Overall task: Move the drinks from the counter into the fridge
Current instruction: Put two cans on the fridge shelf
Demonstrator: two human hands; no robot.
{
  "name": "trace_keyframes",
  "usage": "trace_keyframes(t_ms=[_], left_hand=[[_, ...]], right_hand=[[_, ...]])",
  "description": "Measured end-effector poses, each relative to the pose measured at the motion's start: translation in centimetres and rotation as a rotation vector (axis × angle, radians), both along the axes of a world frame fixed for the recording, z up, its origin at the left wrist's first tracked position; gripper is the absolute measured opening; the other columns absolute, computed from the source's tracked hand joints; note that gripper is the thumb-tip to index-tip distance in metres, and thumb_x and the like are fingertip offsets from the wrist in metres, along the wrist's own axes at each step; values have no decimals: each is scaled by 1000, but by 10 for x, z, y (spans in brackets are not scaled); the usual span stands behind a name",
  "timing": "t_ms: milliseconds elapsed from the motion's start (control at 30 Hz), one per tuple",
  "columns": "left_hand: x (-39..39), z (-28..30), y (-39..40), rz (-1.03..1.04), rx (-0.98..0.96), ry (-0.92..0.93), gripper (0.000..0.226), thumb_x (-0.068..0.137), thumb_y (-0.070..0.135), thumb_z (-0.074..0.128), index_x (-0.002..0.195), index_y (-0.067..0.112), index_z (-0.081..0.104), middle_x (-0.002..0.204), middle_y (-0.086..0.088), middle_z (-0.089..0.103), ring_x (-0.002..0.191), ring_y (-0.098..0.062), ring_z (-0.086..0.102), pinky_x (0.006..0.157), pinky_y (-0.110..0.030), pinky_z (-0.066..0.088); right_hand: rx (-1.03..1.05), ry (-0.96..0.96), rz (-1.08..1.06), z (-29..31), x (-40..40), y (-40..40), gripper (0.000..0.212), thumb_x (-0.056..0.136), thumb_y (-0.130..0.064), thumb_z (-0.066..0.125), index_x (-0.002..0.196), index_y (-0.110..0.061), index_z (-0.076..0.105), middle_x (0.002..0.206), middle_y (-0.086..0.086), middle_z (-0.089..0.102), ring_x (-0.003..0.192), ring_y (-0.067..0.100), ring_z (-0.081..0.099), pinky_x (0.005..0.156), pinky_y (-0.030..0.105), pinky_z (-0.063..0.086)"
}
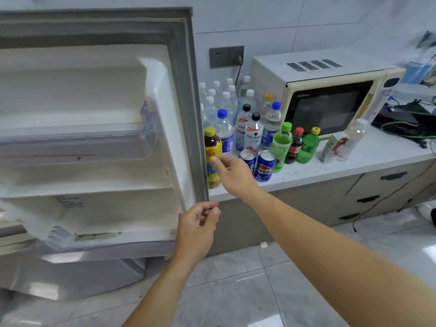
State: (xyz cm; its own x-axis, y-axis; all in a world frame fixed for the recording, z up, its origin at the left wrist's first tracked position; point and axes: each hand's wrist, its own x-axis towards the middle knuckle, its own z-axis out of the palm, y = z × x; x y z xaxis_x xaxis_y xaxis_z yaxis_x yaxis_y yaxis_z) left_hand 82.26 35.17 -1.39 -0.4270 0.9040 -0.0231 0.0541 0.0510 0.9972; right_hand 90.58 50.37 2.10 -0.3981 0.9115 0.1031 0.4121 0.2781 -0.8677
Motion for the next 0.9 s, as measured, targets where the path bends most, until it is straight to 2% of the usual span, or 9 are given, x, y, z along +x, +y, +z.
trace_keyframes(t_ms=[100, 200, 300, 367, 433, 533, 667, 800, 900], left_hand=[[24, -13, 30, -81, -26, -55, 23, 93, 15, 65, 90, 37, 73, 85, 4, 74, 76, -7, 66, 65, -20, 55], [34, -28, 58, -147, -60, -29, 19, 92, 20, 65, 98, 38, 70, 90, 13, 72, 85, -5, 67, 75, -29, 57], [37, -39, 90, -172, -143, 51, 31, 90, 30, 67, 110, 49, 55, 106, 20, 65, 91, 8, 63, 74, -18, 50], [40, -44, 115, -139, -202, 80, 47, 87, 33, 70, 125, 48, 46, 123, 19, 56, 103, 4, 60, 77, -19, 49], [45, -49, 142, -91, -251, 151, 66, 84, 35, 73, 139, 42, 38, 134, 14, 49, 116, -7, 55, 88, -29, 49], [49, -57, 180, -64, -307, 238, 87, 79, 36, 77, 147, 40, 24, 147, 5, 39, 128, -17, 47, 104, -42, 46], [51, -63, 222, -32, -320, 452, 100, 74, 37, 82, 150, 37, 18, 154, 1, 32, 139, -21, 36, 111, -47, 38], [54, -61, 257, -69, -331, 683, 105, 72, 32, 84, 153, 31, 17, 156, -1, 27, 139, -22, 38, 106, -41, 41], [52, -62, 278, -97, -359, 747, 109, 72, 29, 85, 153, 33, 13, 159, 1, 24, 137, -20, 42, 103, -38, 44]], right_hand=[[9, -47, -69, -8, 33, 22, 28, 99, -45, 50, 90, -24, 65, 62, -19, 56, 61, -9, 53, 54, 9, 36], [-22, -63, -248, -26, 73, 46, 24, 97, -40, 55, 98, -20, 68, 79, -15, 65, 75, 0, 60, 62, 19, 41], [-120, -42, -418, -53, 111, 59, 21, 94, -40, 60, 108, -25, 64, 93, -13, 67, 83, 7, 64, 66, 23, 47], [-174, -79, -478, -70, 129, 66, 36, 92, -42, 62, 123, -24, 59, 105, -7, 66, 84, 4, 62, 73, 28, 49], [-185, -138, -487, -83, 139, 77, 52, 89, -41, 66, 135, -22, 51, 119, 0, 63, 91, 10, 62, 80, 33, 50], [-96, -201, -415, -95, 143, 97, 68, 84, -40, 73, 142, -20, 43, 133, 6, 54, 113, 21, 56, 93, 42, 50], [231, -294, -176, -102, 146, 131, 84, 78, -36, 80, 147, -12, 39, 147, 10, 43, 134, 26, 41, 108, 40, 41], [314, -382, 19, -108, 149, 163, 90, 76, -43, 79, 150, -21, 33, 155, 3, 33, 136, 23, 41, 92, 40, 52], [342, -435, 148, -114, 148, 182, 93, 78, -43, 77, 154, -23, 26, 156, 3, 32, 135, 26, 44, 85, 43, 57]])
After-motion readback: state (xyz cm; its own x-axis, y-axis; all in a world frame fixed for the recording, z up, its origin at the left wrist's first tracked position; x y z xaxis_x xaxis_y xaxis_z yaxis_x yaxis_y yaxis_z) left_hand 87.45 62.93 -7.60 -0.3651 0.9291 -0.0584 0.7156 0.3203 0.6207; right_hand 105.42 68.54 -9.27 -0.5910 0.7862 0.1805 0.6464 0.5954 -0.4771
